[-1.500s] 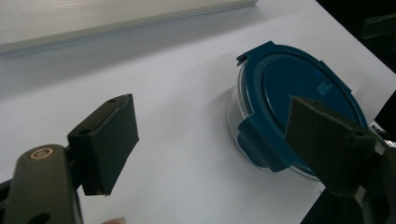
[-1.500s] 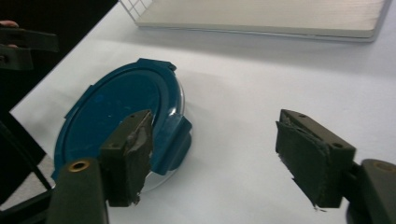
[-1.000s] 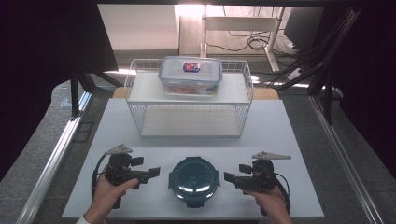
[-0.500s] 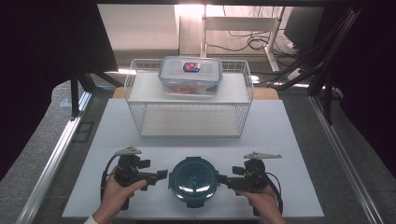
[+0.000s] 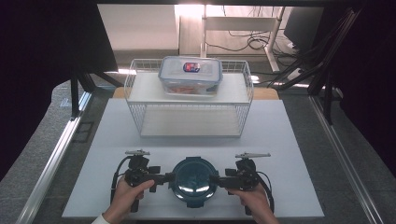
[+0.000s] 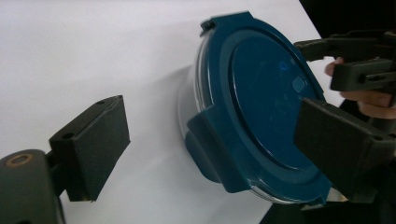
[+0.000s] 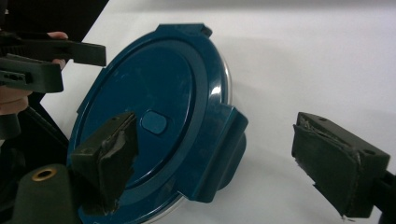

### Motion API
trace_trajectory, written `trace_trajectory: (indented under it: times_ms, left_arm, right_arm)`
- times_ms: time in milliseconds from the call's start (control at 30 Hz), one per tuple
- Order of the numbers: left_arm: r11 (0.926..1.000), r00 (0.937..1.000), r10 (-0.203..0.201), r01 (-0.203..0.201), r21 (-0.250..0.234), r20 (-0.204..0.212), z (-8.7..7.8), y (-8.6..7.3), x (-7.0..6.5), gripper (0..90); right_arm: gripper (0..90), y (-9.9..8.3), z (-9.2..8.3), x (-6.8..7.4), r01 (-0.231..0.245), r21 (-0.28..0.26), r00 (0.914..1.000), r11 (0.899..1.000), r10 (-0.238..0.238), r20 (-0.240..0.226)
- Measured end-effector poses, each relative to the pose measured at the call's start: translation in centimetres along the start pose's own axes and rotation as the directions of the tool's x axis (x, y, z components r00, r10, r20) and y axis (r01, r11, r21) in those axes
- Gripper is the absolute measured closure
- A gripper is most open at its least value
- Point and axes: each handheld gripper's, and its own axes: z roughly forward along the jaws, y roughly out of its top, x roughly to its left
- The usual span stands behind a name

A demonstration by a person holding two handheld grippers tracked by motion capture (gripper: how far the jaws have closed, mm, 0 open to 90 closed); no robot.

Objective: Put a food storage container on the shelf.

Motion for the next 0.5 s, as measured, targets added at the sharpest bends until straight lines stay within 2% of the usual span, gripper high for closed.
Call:
trace_trajectory:
  times_ms: [100, 167, 267, 400, 500]
  left_arm:
    - [0.9999, 0.9999, -0.009, 0.008, 0.011, 0.012, 0.5, -0.2, 0.0, 12.2]
    - [0.9991, 0.9985, -0.032, 0.031, 0.028, 0.044, 1.2, -0.4, 0.0, 13.0]
    - [0.9971, 0.9964, -0.054, 0.05, 0.057, 0.065, 2.1, -0.8, 0.1, 13.7]
    - [0.9937, 0.9901, -0.093, 0.086, 0.072, 0.105, 2.6, -1.1, 0.3, 14.6]
    - [0.9921, 0.9861, -0.108, 0.099, 0.078, 0.127, 2.7, -1.2, 0.4, 17.2]
  right_arm:
    - [14.5, -0.1, 0.4, -0.1, -0.015, 0.01, 0.9998, 1.0, 0.015, -0.014]
    - [14.5, -0.2, 0.8, -0.2, -0.032, 0.015, 0.999, 0.999, 0.032, -0.031]
    - [14.3, -0.2, 1.6, -0.1, -0.049, 0.044, 0.9972, 0.998, 0.051, -0.054]
    - [14.3, -0.5, 2.2, -0.2, -0.069, 0.07, 0.9947, 0.995, 0.074, -0.071]
    - [15.5, -0.6, 2.3, -0.2, -0.083, 0.077, 0.9921, 0.994, 0.09, -0.088]
